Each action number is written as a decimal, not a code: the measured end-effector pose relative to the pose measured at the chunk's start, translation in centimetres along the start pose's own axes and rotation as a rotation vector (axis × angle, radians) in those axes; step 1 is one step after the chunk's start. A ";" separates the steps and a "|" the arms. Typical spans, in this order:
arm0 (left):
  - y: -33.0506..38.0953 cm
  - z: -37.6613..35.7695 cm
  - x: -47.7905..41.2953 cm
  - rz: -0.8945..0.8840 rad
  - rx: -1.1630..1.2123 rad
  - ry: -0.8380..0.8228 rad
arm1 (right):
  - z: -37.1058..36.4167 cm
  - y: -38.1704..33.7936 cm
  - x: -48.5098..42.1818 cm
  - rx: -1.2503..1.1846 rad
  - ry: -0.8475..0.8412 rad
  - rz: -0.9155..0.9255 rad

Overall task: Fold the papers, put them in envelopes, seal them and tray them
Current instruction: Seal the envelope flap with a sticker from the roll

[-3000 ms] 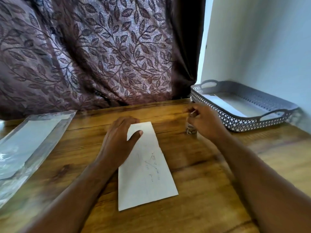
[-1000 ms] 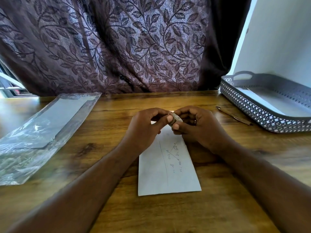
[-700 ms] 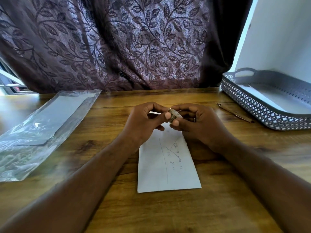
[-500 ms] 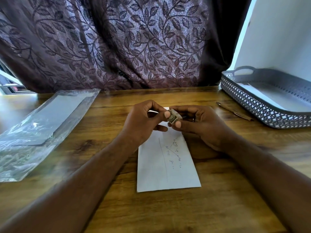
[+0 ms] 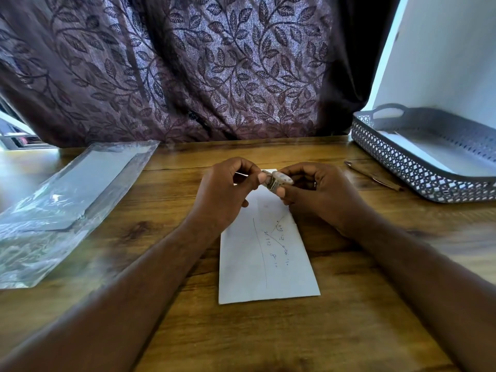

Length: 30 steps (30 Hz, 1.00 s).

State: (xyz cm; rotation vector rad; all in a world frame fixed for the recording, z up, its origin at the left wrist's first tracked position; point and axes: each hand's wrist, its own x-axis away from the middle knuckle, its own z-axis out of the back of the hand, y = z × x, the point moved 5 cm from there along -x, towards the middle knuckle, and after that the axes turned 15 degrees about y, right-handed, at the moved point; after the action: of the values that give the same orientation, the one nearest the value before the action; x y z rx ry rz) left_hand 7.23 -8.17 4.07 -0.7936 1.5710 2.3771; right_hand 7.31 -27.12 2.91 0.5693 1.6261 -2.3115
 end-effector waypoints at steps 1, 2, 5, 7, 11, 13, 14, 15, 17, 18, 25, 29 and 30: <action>0.0 0.0 0.0 0.003 -0.003 0.004 | 0.0 -0.1 0.0 0.012 0.015 0.007; 0.0 0.1 0.0 0.009 -0.002 0.006 | 0.1 -0.1 0.0 0.027 0.031 0.013; 0.0 0.1 0.0 0.025 -0.003 0.018 | 0.5 0.0 -0.1 0.103 0.091 0.027; 0.0 0.2 -0.1 0.043 0.007 0.037 | 0.9 0.2 -0.2 0.136 0.129 0.006; -0.5 0.5 -0.2 0.114 0.040 0.052 | 3.2 0.7 -1.1 0.391 0.269 -0.004; -0.6 0.4 -0.2 0.140 0.043 0.043 | 5.4 1.2 -1.7 0.545 0.349 -0.016; -0.6 0.3 -0.2 0.151 0.047 0.036 | 6.6 1.5 -1.9 0.620 0.392 -0.014; -0.6 0.2 -0.1 0.159 0.047 0.025 | 7.9 2.0 -2.0 0.689 0.435 -0.016; -0.6 -0.1 0.0 0.166 0.039 0.003 | 9.8 2.8 -1.9 0.784 0.498 -0.049; -0.7 -0.2 0.1 0.171 0.037 -0.005 | 10.4 3.1 -1.9 0.820 0.510 -0.074; -0.4 -0.5 0.5 0.200 0.069 -0.048 | 10.4 4.5 -1.5 0.934 0.446 -0.216; -0.2 -0.6 0.7 0.233 0.109 -0.068 | 9.6 2.9 -1.6 0.899 0.464 -0.125; -0.3 -0.7 0.7 0.241 0.114 -0.074 | 9.0 2.1 -1.5 0.798 0.475 -0.088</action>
State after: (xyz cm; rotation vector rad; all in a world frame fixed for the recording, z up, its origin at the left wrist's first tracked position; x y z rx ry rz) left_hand 6.93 -8.74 3.27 -0.5138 1.8444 2.4161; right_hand 8.03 -36.32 4.54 1.3058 0.7902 -3.0223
